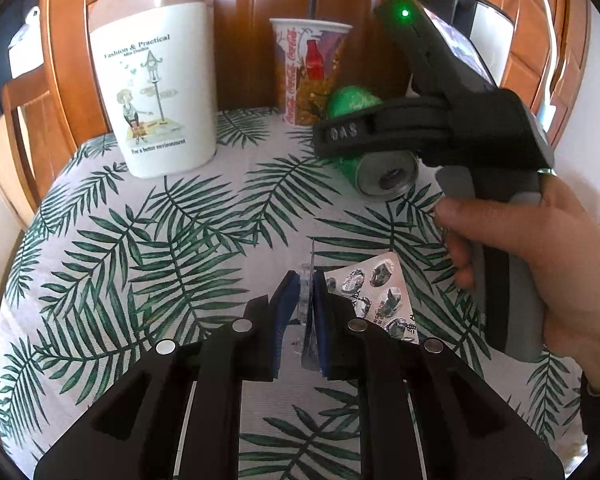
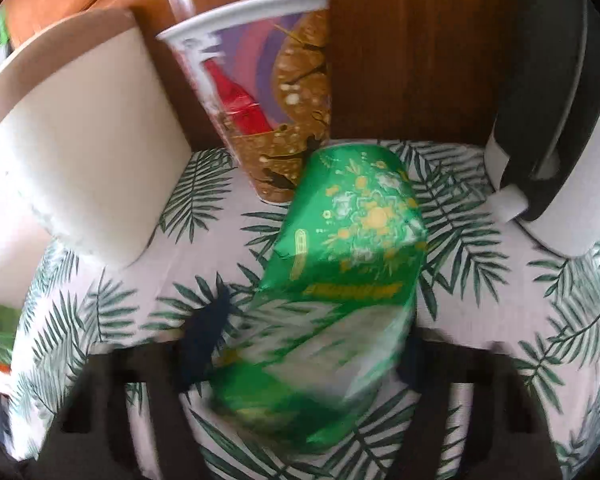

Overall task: Collect trash
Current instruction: 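Grasp the green crushed can with the right gripper while the left holds the clear wrapper, then lift the green can with the right gripper while the left holds the wrapper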

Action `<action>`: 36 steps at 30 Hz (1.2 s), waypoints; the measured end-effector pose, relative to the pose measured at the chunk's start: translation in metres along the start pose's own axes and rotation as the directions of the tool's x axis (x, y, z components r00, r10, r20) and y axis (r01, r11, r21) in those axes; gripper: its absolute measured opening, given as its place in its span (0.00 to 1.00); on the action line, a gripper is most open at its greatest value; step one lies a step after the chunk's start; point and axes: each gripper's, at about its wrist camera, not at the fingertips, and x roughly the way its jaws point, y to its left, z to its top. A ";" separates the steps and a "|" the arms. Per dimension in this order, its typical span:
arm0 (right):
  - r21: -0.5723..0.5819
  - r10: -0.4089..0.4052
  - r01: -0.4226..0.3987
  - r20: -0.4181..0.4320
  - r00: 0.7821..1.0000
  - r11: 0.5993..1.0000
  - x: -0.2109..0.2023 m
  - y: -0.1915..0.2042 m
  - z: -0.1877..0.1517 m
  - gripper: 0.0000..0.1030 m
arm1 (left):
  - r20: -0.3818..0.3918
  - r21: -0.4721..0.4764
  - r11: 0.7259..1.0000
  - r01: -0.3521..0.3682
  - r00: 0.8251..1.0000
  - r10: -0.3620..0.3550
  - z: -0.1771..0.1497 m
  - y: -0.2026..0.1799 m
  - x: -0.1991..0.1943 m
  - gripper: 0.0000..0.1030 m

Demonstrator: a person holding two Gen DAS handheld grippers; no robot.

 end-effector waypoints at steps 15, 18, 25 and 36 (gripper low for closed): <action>-0.288 -0.074 0.087 0.056 0.996 0.954 -0.117 -0.037 -0.129 0.37 | -0.012 0.050 0.998 -0.041 0.999 0.042 -0.002 -0.013 -0.004 0.13; -0.298 -0.065 0.080 0.062 0.996 0.951 -0.138 -0.053 -0.154 0.35 | -0.007 0.058 0.997 -0.043 0.999 0.043 -0.007 -0.017 -0.011 0.13; -0.300 -0.008 0.032 0.080 0.997 0.953 -0.156 -0.069 -0.165 0.35 | -0.001 0.077 0.996 -0.040 0.999 0.040 -0.023 -0.032 -0.029 0.13; -0.282 0.067 -0.041 0.084 0.994 0.958 -0.161 -0.053 -0.170 0.29 | 0.013 0.093 0.996 -0.013 1.000 0.012 -0.047 -0.059 -0.055 0.13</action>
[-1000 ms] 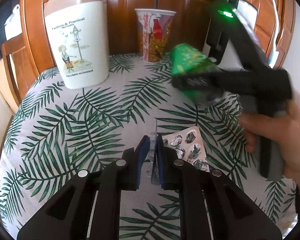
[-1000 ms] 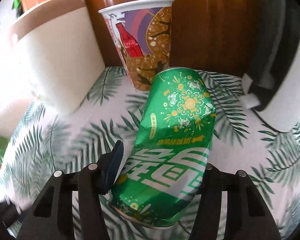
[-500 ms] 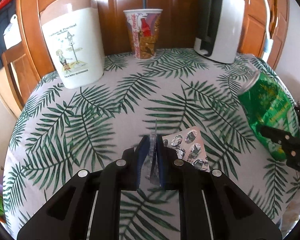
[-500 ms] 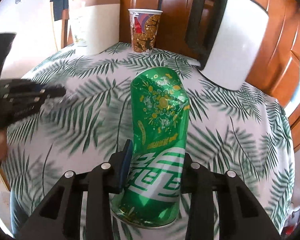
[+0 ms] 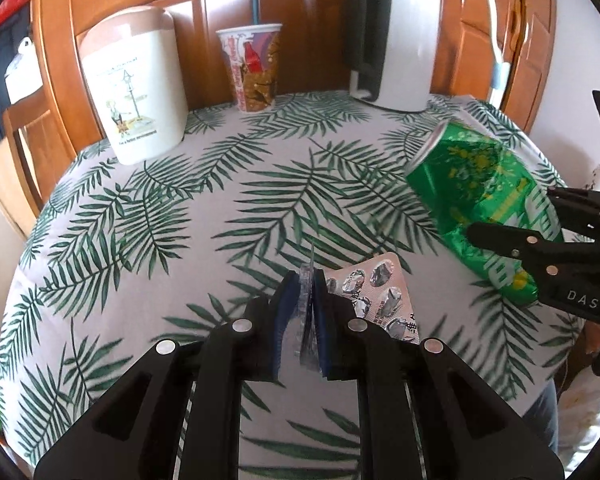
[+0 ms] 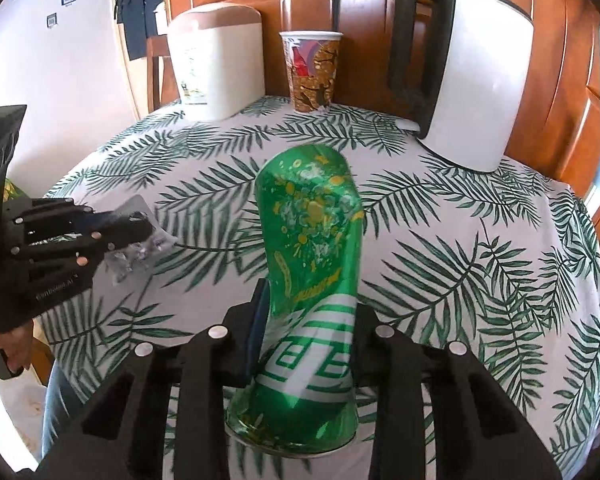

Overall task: Collect trash
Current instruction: 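Lift the green can with the right gripper while the left holds the wrapper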

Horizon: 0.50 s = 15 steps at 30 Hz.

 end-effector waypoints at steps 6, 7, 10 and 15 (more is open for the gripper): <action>-0.020 0.002 -0.002 0.003 1.000 1.000 -0.011 0.011 -0.008 0.27 | 0.014 0.010 1.000 0.011 1.000 -0.011 -0.006 -0.007 -0.012 0.13; -0.021 0.003 -0.003 0.003 1.000 1.000 -0.012 0.012 -0.009 0.27 | 0.014 0.011 1.000 0.012 1.000 -0.012 -0.007 -0.008 -0.013 0.13; -0.026 0.003 -0.003 0.001 1.000 1.000 -0.014 0.015 -0.012 0.27 | 0.009 0.012 1.000 0.017 1.000 -0.018 -0.010 -0.010 -0.014 0.13; -0.085 -0.010 0.004 -0.063 0.998 0.996 -0.007 0.024 -0.001 0.29 | -0.002 0.020 1.000 0.022 1.000 -0.022 -0.014 -0.014 -0.013 0.13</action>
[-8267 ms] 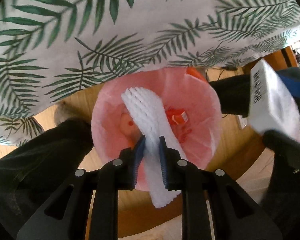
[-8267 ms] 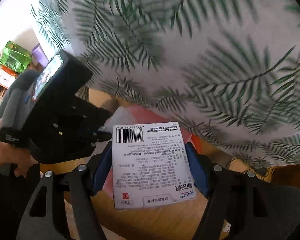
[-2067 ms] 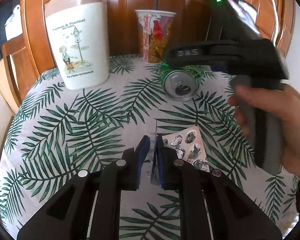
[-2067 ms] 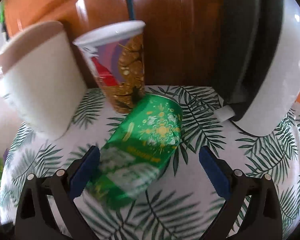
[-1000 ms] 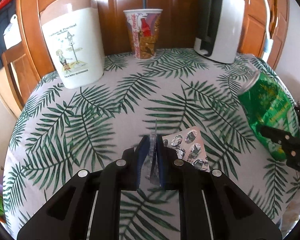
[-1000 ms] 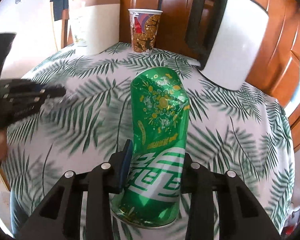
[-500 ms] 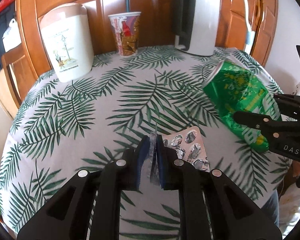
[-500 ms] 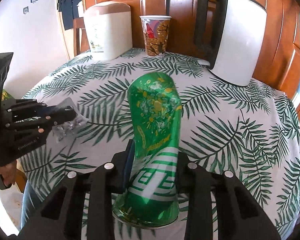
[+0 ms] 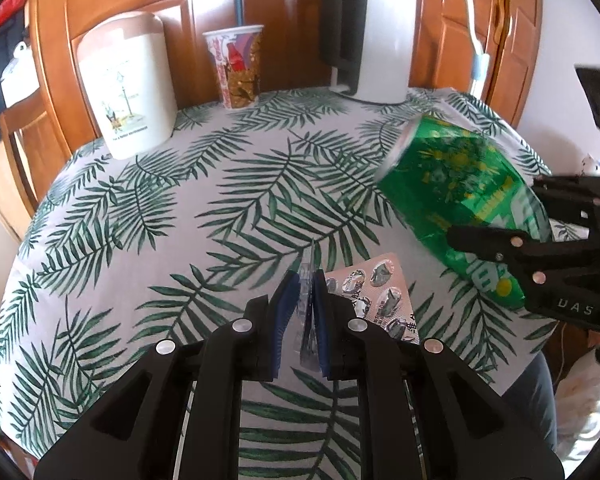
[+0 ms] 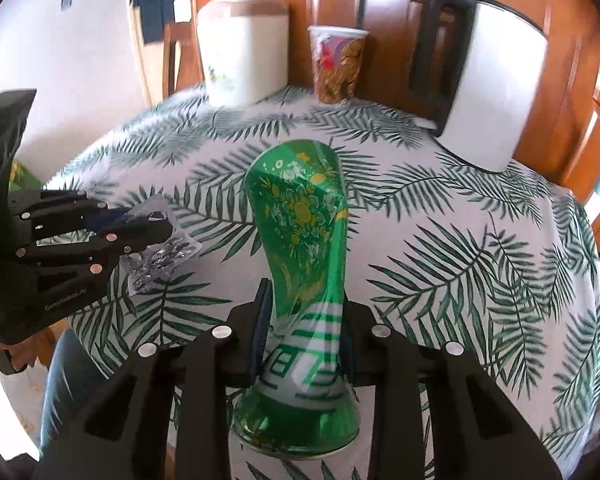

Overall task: Collect trash
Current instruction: 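Lift the green can with the right gripper while the left holds the wrapper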

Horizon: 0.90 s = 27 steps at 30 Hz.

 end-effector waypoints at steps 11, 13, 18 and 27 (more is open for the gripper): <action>-0.096 0.014 -0.029 -0.151 0.988 0.995 0.031 0.022 0.016 0.59 | -0.006 -0.005 1.000 0.012 1.000 -0.012 -0.001 0.006 0.003 0.13; -0.096 0.034 -0.049 -0.153 0.988 0.994 0.033 0.025 0.019 0.66 | -0.006 -0.006 1.000 0.014 1.000 -0.014 -0.002 0.007 0.004 0.13; -0.125 0.025 -0.052 -0.208 0.978 0.991 0.045 0.019 0.045 0.77 | -0.008 -0.008 1.000 0.013 1.000 -0.013 -0.001 0.008 0.005 0.14; -0.010 0.168 -0.175 -0.228 0.959 0.985 0.055 0.000 0.070 0.25 | -0.011 -0.014 1.000 0.021 1.000 -0.021 0.000 0.012 0.008 0.14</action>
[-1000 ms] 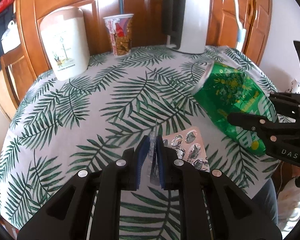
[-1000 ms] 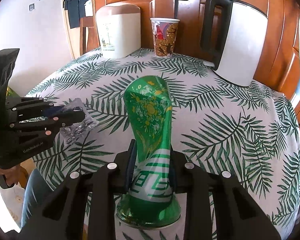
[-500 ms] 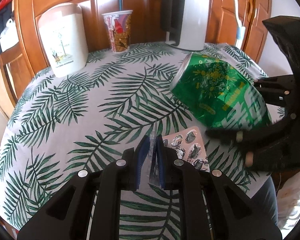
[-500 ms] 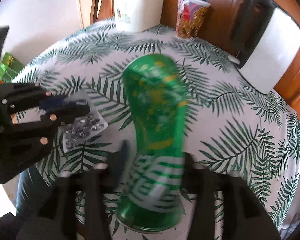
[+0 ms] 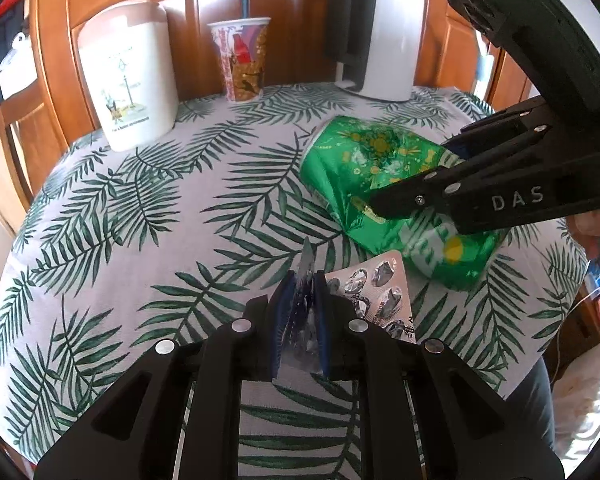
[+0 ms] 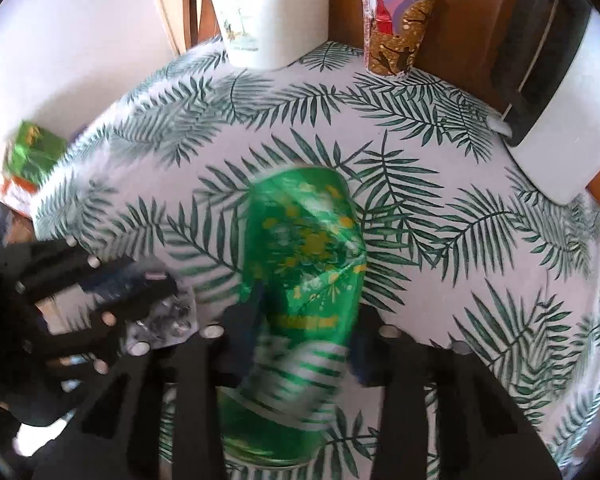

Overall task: Collect trash
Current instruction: 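Lift the green can with the right gripper while the left holds the wrapper, then carry the wrapper and green can down over the pink bin with both grippers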

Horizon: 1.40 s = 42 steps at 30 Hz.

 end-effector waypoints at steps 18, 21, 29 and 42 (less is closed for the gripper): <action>-0.144 -0.147 0.159 0.093 0.985 0.977 -0.007 0.045 -0.009 0.13 | 0.002 -0.001 1.000 -0.006 1.000 0.006 -0.002 -0.001 -0.003 0.14; -0.122 -0.163 0.181 0.141 0.976 0.976 -0.019 0.041 -0.022 0.13 | 0.012 0.000 1.000 -0.006 1.000 0.006 -0.005 -0.001 -0.007 0.13; -0.056 -0.140 0.156 0.219 0.966 0.986 -0.058 0.042 -0.071 0.13 | 0.054 0.026 1.000 0.016 0.998 -0.018 -0.019 -0.009 -0.034 0.13; 0.009 -0.051 0.050 0.282 0.958 0.999 -0.090 0.101 -0.202 0.13 | 0.006 0.139 0.988 0.065 0.998 -0.067 -0.116 -0.071 -0.091 0.13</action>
